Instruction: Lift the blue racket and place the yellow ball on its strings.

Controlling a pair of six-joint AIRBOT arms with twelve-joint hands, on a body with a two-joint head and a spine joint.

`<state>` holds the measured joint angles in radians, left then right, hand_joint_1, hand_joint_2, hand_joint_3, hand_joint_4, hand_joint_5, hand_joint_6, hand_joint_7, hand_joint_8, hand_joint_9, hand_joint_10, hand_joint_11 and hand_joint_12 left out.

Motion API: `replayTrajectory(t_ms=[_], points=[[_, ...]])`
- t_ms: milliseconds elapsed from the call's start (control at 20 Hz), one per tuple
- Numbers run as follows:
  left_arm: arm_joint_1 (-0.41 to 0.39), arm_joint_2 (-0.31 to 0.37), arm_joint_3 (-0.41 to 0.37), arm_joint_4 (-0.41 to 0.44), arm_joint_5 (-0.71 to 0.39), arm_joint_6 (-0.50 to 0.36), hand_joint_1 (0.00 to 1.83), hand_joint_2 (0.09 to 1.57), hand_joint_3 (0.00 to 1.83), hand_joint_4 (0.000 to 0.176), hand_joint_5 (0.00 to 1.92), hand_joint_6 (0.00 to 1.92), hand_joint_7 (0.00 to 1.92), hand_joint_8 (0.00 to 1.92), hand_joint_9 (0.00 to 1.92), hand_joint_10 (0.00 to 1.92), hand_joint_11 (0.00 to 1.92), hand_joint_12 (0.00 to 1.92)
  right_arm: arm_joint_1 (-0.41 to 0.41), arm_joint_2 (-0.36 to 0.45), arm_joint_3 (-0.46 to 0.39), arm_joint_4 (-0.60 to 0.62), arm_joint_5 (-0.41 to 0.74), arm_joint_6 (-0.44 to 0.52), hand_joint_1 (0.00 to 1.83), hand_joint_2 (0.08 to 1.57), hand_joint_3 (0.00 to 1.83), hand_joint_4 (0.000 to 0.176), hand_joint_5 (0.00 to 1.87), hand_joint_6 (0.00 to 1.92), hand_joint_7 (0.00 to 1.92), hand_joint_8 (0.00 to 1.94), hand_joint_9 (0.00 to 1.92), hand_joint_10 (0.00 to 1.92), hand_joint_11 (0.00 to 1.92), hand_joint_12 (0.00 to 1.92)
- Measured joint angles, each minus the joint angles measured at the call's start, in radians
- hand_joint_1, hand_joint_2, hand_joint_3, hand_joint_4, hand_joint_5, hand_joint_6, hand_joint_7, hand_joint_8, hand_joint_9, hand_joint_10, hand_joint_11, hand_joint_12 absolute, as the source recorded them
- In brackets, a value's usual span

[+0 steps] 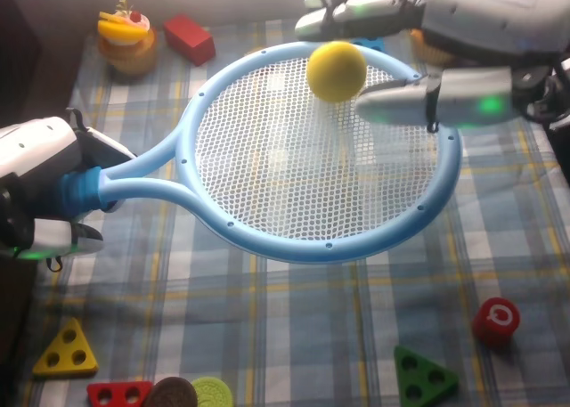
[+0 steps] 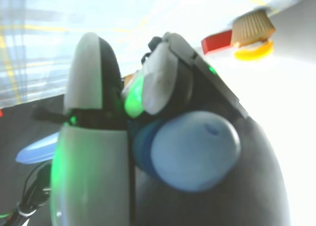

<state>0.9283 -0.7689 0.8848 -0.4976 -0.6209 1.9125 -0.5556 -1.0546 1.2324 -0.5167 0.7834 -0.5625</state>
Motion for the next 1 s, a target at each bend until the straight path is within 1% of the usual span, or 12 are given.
replayTrajectory(t_ms=[100,150,250,400,450,550,600,700,800,900,950,1000], points=[[0.0,0.0,0.003,0.0,0.001,-0.002,1.83,1.18,0.0,0.176,0.99,1.92,1.25,1.92,1.51,1.92,1.62,1.92,0.0,0.021,-0.01,0.042,0.045,0.001,0.06,1.29,0.0,0.031,0.39,0.0,0.35,0.0,0.3,0.01,0.0,0.74],[0.0,-0.001,0.009,-0.002,0.004,0.0,1.83,1.17,0.0,0.176,0.99,1.92,1.24,1.92,1.49,1.92,1.61,1.92,0.0,0.031,-0.011,0.057,0.072,0.001,0.12,1.3,0.0,0.002,0.37,0.0,0.34,0.0,0.26,0.0,0.0,0.56],[0.0,-0.005,0.027,-0.019,0.008,-0.001,1.83,1.16,0.0,0.176,0.98,1.92,1.24,1.92,1.5,1.92,1.62,1.92,0.0,0.056,-0.021,0.08,0.104,0.001,0.03,1.3,0.0,0.024,0.33,0.0,0.33,0.0,0.27,0.0,0.08,0.36],[-0.007,-0.024,0.057,-0.04,0.034,0.002,1.81,1.17,0.0,0.174,0.96,1.92,1.23,1.92,1.46,1.92,1.6,1.92,-0.016,0.076,-0.025,0.125,0.135,-0.003,0.03,1.32,0.0,0.0,0.37,0.0,0.37,0.0,0.36,0.01,0.18,0.33],[-0.018,-0.033,0.065,-0.043,0.053,0.016,1.78,1.18,0.0,0.172,0.94,1.92,1.23,1.92,1.46,1.92,1.59,1.92,-0.027,0.082,-0.03,0.136,0.141,-0.008,0.02,1.32,0.0,0.0,0.37,0.0,0.38,0.0,0.37,0.01,0.19,0.32],[-0.038,-0.05,0.068,-0.065,0.069,0.106,1.77,1.19,0.0,0.162,0.96,1.92,1.26,1.92,1.5,1.92,1.6,1.92,-0.041,0.087,-0.032,0.141,0.145,-0.01,0.02,1.33,0.0,0.0,0.41,0.01,0.43,0.01,0.43,0.01,0.24,0.3],[-0.043,-0.056,0.068,-0.068,0.079,0.135,1.76,1.16,0.0,0.164,0.96,1.92,1.27,1.92,1.52,1.92,1.62,1.92,-0.041,0.087,-0.032,0.144,0.145,-0.011,0.0,1.34,0.01,0.0,0.43,0.01,0.45,0.01,0.45,0.01,0.25,0.29],[-0.043,-0.065,0.071,-0.075,0.095,0.146,1.77,1.15,0.0,0.175,0.93,1.92,1.25,1.92,1.51,1.92,1.6,1.92,-0.047,0.087,-0.032,0.158,0.153,-0.011,0.0,1.37,0.0,0.0,0.43,0.0,0.47,0.0,0.47,0.0,0.28,0.27],[-0.043,-0.069,0.084,-0.082,0.12,0.149,1.73,1.14,0.0,0.176,0.9,1.92,1.2,1.92,1.47,1.92,1.55,1.92,-0.052,0.087,-0.034,0.154,0.148,-0.011,0.03,1.36,0.0,0.009,0.43,0.0,0.46,0.0,0.43,0.0,0.25,0.23],[-0.044,-0.07,0.093,-0.087,0.126,0.148,1.71,1.13,0.0,0.176,0.94,1.92,1.23,1.92,1.47,1.92,1.54,1.92,-0.059,0.087,-0.034,0.154,0.151,-0.011,0.05,1.35,0.0,0.01,0.45,0.0,0.45,0.0,0.42,0.0,0.25,0.22],[-0.047,-0.072,0.1,-0.087,0.133,0.148,1.73,1.13,0.0,0.176,0.96,1.92,1.22,1.92,1.45,1.92,1.53,1.92,-0.061,0.087,-0.034,0.155,0.15,-0.011,0.05,1.35,0.0,0.026,0.45,0.01,0.45,0.0,0.41,0.0,0.25,0.22],[-0.048,-0.081,0.109,-0.092,0.134,0.15,1.75,1.13,0.0,0.174,0.96,1.92,1.22,1.92,1.46,1.92,1.55,1.92,-0.066,0.087,-0.034,0.158,0.15,-0.011,0.06,1.35,0.0,0.021,0.46,0.01,0.45,0.0,0.4,0.0,0.25,0.22]])
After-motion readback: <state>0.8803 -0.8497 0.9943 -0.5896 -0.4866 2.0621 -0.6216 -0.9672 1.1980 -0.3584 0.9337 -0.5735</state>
